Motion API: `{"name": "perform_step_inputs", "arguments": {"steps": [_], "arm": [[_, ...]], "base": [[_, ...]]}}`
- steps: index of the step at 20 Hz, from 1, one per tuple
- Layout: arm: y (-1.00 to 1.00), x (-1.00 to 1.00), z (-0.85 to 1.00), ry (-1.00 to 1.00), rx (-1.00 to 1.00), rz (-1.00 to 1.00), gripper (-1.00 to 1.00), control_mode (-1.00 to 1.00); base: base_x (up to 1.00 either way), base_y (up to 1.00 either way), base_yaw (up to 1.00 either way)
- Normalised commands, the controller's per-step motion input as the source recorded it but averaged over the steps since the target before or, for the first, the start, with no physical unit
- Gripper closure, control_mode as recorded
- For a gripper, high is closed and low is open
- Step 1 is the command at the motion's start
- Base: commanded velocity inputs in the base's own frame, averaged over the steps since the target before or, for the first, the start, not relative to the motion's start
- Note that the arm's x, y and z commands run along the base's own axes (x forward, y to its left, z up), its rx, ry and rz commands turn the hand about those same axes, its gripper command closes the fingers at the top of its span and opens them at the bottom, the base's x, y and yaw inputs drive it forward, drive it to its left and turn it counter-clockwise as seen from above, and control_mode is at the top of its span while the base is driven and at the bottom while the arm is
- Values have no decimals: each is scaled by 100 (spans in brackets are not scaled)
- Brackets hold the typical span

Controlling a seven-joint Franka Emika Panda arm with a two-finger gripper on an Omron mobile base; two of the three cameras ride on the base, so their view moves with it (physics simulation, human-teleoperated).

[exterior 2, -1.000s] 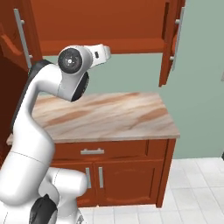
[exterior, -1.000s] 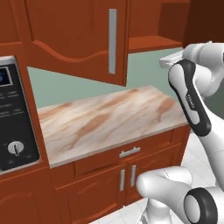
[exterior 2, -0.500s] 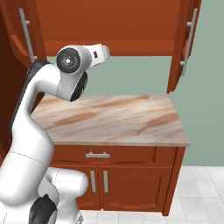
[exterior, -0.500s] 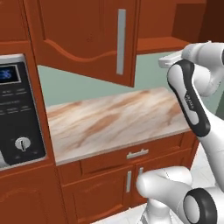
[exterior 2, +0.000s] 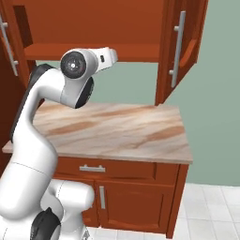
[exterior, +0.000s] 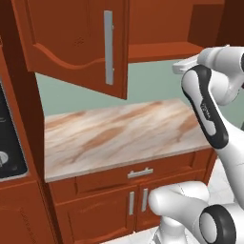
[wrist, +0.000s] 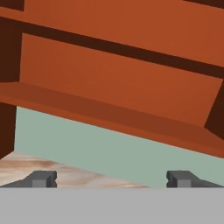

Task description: Close all open cabinet doors.

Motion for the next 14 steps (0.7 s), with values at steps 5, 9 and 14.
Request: {"name": "perform_step_inputs", "arguments": {"steps": [5,9,14], "arm": [[0,0,0,0,0,0,-100,100],[0,0,0,0,0,0,-100,100],[0,0,0,0,0,0,-100,100]], "base": [[25,6,4],[51,3,0],[83,0,0]]}}
